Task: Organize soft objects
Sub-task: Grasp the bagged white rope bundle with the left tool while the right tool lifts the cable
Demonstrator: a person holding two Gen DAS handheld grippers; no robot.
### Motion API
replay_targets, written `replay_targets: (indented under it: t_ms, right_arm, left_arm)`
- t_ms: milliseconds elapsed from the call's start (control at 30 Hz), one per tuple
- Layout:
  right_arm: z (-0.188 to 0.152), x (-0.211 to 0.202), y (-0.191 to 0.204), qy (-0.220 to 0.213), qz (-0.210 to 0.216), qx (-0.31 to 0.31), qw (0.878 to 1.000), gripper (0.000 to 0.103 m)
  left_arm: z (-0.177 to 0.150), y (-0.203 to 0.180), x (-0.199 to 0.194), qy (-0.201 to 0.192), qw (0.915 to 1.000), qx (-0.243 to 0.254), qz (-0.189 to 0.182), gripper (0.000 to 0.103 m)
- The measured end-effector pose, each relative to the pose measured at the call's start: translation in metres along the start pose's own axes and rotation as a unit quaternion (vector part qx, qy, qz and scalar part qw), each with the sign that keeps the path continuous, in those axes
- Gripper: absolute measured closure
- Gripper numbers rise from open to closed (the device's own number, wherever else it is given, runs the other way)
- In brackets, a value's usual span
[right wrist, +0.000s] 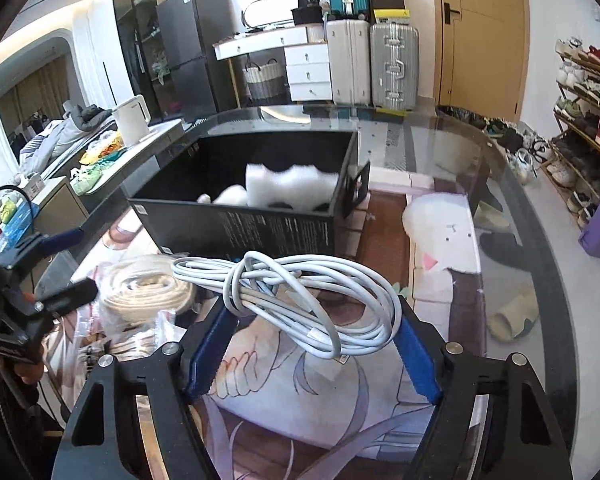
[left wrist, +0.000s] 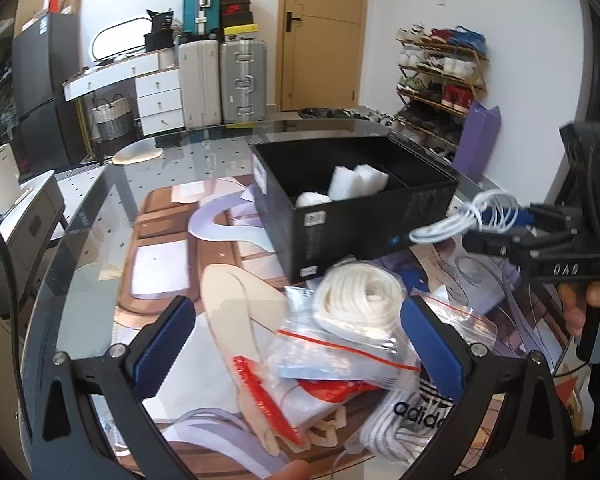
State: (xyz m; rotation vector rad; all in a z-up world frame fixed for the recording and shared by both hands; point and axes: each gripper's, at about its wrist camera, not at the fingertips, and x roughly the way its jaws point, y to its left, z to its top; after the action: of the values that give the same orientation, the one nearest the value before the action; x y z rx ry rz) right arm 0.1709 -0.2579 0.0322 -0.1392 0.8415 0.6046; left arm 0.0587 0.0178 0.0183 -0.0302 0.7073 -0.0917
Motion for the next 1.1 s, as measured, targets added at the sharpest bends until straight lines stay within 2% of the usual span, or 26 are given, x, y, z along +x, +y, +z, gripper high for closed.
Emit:
replay_targets:
  t_ms: [233, 400, 433, 467, 533, 600, 633, 667, 767, 933, 1100]
  right_arm:
    - [0.001, -0.007, 0.001, -0.003, 0.006, -0.003, 1.000, 0.025]
    - [0.001, -0.008, 0.003, -0.003, 0.008, -0.004, 1.000, 0.025]
    - [0.001, -0.007, 0.003, -0.002, 0.009, -0.004, 1.000, 0.025]
    - [0.001, -0.008, 0.003, -0.002, 0.009, -0.004, 1.000, 0.025]
    - [0.001, -0.008, 0.003, -0.002, 0.010, -0.003, 1.000, 0.025]
    - [0.002, -0.007, 0.002, -0.001, 0.010, -0.004, 1.000, 0.025]
    - [0.002, -0.006, 0.002, 0.000, 0.010, -0.004, 1.000, 0.025]
    - [0.002, -0.007, 0.002, 0.000, 0.010, -0.004, 1.000, 0.025]
    - [0.002, -0.006, 0.002, -0.001, 0.011, -0.004, 1.000, 0.025]
    - [0.004, -0.009, 0.002, -0.005, 0.011, -0.006, 1.000, 0.025]
    - [0.004, -0.013, 0.004, -0.011, 0.012, -0.010, 1.000, 0.025]
  left_arm:
    - [-0.002, -0.024, 0.016, 0.034, 0.9977, 0.058, 0.007, 0.000]
    - [0.001, -0.034, 0.021, 0.040, 0.9956, 0.084, 0.007, 0.002]
    - [0.001, -0.035, 0.023, 0.042, 0.9954, 0.086, 0.003, 0.009]
    - [0.001, -0.036, 0.025, 0.048, 0.9950, 0.088, -0.002, 0.021]
    - [0.000, -0.037, 0.029, 0.061, 0.9937, 0.094, -0.008, 0.030]
    - [-0.003, -0.038, 0.028, 0.058, 0.9935, 0.098, -0.008, 0.032]
    - [-0.004, -0.039, 0.027, 0.054, 0.9934, 0.101, -0.007, 0.039]
    - [-0.004, -0.039, 0.025, 0.052, 0.9933, 0.103, -0.007, 0.052]
    - [-0.003, -0.036, 0.021, 0.049, 0.9940, 0.096, -0.015, 0.061]
    - [-0.004, -0.030, 0.009, 0.039, 0.9952, 0.086, -0.026, 0.067]
    - [-0.001, -0.022, -0.006, 0.024, 0.9963, 0.070, -0.043, 0.068]
